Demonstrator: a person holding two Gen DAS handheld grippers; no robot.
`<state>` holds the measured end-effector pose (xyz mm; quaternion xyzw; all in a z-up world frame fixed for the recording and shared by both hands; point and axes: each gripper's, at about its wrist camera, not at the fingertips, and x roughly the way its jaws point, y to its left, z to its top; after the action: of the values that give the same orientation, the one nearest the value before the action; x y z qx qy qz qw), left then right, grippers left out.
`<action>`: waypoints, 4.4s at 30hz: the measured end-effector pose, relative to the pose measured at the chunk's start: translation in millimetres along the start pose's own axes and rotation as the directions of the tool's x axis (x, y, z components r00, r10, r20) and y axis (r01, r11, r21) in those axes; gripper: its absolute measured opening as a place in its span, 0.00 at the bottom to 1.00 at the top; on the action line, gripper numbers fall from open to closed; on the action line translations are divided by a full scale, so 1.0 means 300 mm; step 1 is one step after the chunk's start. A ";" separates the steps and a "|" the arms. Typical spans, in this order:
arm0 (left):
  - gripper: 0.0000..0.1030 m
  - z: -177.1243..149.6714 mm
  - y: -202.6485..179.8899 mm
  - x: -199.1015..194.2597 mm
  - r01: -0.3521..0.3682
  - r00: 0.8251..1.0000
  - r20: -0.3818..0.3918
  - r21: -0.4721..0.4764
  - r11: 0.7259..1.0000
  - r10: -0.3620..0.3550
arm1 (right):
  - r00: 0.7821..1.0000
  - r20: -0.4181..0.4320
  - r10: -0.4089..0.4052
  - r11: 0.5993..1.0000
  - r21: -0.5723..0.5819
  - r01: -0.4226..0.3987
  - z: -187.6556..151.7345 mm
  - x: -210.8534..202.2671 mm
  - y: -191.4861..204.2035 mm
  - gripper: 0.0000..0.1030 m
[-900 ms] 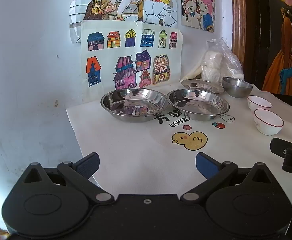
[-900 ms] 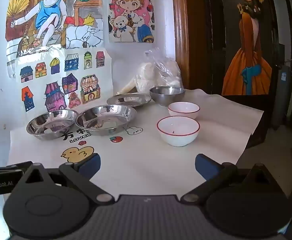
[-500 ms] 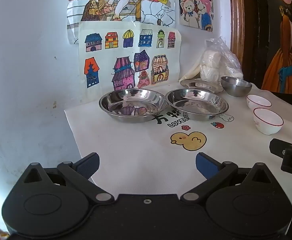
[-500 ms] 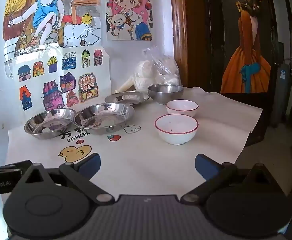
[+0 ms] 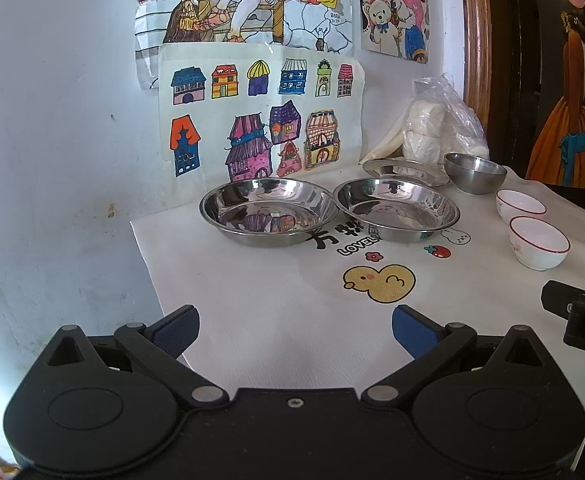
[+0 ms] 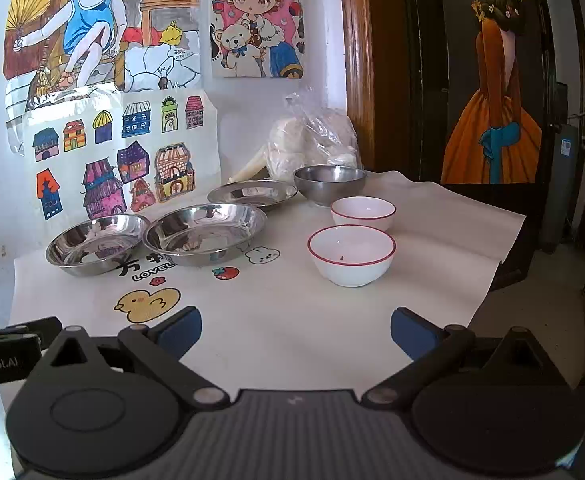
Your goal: Organize plates and bowls
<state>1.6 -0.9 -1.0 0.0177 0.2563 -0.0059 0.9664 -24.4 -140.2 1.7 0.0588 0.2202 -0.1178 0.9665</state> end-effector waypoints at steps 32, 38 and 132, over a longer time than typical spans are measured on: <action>0.99 0.008 0.004 -0.004 -0.007 1.000 0.003 0.005 1.000 0.007 | 1.000 -0.003 -0.005 1.000 0.002 0.005 0.002 -0.008 0.001 1.00; 0.99 0.007 0.001 -0.005 -0.006 1.000 0.002 0.006 1.000 0.006 | 1.000 -0.002 -0.005 1.000 0.002 0.005 0.001 -0.008 0.000 1.00; 0.42 0.305 -0.112 0.580 0.120 0.959 -0.218 -0.276 0.954 -0.183 | 0.917 -0.293 0.270 0.941 -0.124 -0.316 0.411 0.816 -0.011 0.56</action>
<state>197.4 -38.4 -8.8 -0.1287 0.3707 -0.0447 0.9187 239.9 -213.4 4.5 0.0246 0.3487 0.0569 0.9352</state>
